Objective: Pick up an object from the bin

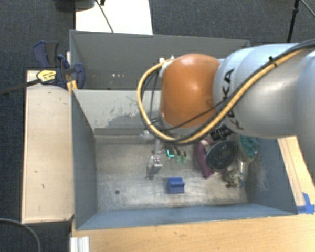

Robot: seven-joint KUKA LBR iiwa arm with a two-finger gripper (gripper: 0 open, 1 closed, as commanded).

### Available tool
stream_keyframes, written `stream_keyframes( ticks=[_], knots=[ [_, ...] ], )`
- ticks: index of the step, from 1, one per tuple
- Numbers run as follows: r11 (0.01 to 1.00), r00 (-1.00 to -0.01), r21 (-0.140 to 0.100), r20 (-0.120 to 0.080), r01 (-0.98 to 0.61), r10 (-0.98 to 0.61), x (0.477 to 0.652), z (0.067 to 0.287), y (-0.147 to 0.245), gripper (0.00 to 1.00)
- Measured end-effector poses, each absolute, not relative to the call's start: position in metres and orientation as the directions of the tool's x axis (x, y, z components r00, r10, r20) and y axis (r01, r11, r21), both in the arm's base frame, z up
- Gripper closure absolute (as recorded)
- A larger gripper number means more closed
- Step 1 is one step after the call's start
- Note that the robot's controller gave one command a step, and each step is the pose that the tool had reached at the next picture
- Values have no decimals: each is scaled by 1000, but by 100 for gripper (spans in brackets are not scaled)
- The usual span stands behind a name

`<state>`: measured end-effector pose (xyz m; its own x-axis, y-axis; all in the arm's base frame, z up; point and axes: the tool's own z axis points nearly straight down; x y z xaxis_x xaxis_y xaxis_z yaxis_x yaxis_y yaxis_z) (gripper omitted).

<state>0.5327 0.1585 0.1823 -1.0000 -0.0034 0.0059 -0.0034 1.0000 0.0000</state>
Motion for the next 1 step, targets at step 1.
stream_keyframes(
  ticks=[1],
  knots=[
    [940, -940, 0, 4, -342, -342, 486, 105, 104, 0]
  ],
)
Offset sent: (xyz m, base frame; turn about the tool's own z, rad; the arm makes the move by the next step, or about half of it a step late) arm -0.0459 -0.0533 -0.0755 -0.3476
